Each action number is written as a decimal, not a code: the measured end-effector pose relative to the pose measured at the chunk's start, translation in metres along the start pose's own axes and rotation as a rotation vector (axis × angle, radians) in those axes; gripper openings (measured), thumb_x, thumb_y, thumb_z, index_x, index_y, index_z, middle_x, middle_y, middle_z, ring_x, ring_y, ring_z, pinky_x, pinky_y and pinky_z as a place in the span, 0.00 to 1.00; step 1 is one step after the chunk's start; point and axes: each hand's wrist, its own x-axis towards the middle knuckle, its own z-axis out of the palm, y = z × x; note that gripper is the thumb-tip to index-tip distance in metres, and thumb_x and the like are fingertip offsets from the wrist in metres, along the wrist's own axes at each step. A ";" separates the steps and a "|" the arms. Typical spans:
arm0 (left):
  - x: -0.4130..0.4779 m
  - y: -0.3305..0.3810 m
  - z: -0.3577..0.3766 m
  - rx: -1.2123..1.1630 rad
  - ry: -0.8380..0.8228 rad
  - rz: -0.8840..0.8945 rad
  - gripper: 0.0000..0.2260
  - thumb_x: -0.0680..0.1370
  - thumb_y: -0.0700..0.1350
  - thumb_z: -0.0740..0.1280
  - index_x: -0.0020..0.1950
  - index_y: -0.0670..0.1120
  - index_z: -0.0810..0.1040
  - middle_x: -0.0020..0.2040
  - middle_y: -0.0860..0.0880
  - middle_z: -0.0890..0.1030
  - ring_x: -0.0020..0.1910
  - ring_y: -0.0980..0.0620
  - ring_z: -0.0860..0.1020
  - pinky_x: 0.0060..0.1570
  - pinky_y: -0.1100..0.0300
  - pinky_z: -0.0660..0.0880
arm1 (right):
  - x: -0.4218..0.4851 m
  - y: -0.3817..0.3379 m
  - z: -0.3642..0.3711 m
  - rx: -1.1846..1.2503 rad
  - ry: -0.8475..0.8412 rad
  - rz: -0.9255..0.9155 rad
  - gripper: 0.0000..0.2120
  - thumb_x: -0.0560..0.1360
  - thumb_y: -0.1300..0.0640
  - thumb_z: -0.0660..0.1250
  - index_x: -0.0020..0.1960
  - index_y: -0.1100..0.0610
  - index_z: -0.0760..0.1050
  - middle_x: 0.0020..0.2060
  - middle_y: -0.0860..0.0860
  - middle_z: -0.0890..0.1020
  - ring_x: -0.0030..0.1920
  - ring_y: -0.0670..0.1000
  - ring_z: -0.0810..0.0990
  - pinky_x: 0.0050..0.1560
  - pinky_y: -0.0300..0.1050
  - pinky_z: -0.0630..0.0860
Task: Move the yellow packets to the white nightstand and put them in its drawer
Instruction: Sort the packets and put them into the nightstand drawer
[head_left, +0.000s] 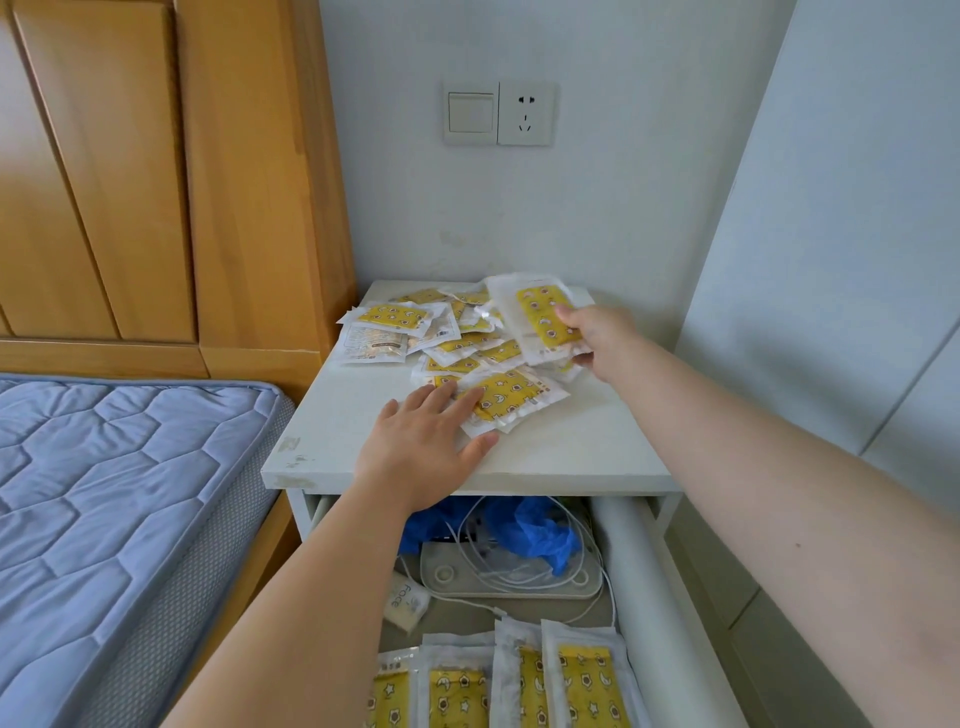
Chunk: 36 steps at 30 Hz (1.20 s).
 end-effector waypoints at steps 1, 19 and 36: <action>0.000 0.000 0.000 0.001 -0.001 0.001 0.28 0.78 0.66 0.44 0.78 0.60 0.48 0.79 0.54 0.52 0.77 0.52 0.50 0.75 0.49 0.50 | -0.005 0.003 -0.005 0.211 -0.021 0.095 0.05 0.76 0.59 0.67 0.44 0.59 0.73 0.31 0.51 0.80 0.28 0.49 0.78 0.30 0.42 0.73; 0.007 0.009 -0.013 -0.111 0.094 -0.025 0.17 0.83 0.55 0.51 0.64 0.51 0.74 0.73 0.52 0.67 0.77 0.48 0.52 0.74 0.48 0.48 | -0.063 0.056 -0.042 0.837 -0.254 0.118 0.08 0.77 0.66 0.63 0.53 0.59 0.77 0.44 0.56 0.85 0.49 0.56 0.83 0.51 0.54 0.79; 0.063 0.048 -0.039 -0.068 -0.182 -0.303 0.37 0.69 0.70 0.65 0.69 0.49 0.68 0.67 0.48 0.72 0.68 0.45 0.66 0.60 0.50 0.67 | -0.059 0.057 -0.047 0.743 -0.305 0.107 0.07 0.79 0.63 0.61 0.52 0.58 0.78 0.42 0.54 0.86 0.50 0.55 0.82 0.56 0.55 0.75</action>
